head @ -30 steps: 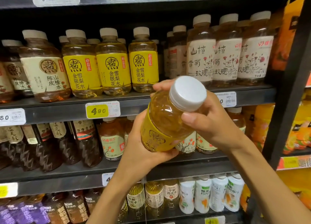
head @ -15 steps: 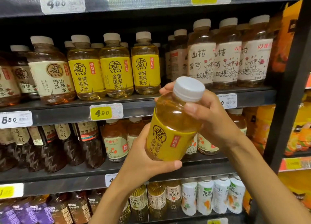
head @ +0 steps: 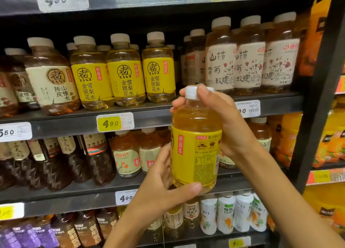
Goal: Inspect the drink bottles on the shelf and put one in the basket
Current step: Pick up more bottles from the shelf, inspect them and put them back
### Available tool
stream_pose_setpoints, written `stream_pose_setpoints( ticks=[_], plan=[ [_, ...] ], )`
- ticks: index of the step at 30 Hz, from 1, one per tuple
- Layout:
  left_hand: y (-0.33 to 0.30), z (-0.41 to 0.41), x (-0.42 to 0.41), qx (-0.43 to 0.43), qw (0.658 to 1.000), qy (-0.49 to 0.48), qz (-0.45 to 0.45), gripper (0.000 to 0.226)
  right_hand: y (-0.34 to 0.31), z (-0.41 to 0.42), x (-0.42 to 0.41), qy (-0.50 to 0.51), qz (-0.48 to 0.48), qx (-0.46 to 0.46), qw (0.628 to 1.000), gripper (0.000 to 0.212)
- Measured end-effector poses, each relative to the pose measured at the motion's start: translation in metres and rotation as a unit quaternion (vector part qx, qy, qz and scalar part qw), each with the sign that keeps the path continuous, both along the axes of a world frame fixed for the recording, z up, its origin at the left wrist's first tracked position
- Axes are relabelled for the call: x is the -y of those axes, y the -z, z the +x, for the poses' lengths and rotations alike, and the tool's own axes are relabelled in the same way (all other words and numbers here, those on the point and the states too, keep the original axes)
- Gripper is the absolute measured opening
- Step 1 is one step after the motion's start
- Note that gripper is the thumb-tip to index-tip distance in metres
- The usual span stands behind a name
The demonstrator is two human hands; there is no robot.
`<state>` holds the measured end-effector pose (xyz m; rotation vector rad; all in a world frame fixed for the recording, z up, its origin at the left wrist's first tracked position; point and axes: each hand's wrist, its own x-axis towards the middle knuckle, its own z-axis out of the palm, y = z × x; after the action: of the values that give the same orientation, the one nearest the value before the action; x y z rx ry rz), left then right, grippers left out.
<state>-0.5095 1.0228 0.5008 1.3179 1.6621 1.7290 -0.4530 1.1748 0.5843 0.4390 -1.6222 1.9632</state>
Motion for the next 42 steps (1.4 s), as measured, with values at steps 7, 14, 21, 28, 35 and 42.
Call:
stream_pose_setpoints(
  ticks=[7, 14, 21, 28, 35, 42],
  plan=[
    [-0.008, 0.018, -0.015, -0.008, 0.995, -0.09, 0.033, 0.069, -0.009, 0.001, 0.004, 0.057, -0.001, 0.058, 0.997, 0.03],
    [-0.01, 0.015, -0.007, 0.24, 0.964, 0.094, 0.072, 0.083, -0.01, -0.008, -0.009, -0.126, -0.097, 0.104, 0.982, 0.042],
    [-0.009, 0.016, -0.005, 0.353, 0.905, 0.221, 0.084, 0.08, -0.013, -0.009, -0.003, -0.128, -0.128, 0.091, 0.979, 0.035],
    [-0.012, 0.016, -0.005, 0.229, 0.97, 0.065, 0.038, 0.096, -0.015, -0.002, -0.002, 0.049, 0.008, 0.102, 0.994, 0.024],
    [0.0, 0.019, -0.012, 0.353, 0.927, 0.089, 0.093, 0.073, -0.014, -0.002, -0.007, 0.057, 0.078, 0.142, 0.985, 0.033],
    [-0.014, 0.032, -0.008, 0.426, 0.851, 0.283, 0.118, 0.075, -0.006, -0.005, 0.0, -0.163, -0.11, 0.128, 0.972, 0.048]
  ],
)
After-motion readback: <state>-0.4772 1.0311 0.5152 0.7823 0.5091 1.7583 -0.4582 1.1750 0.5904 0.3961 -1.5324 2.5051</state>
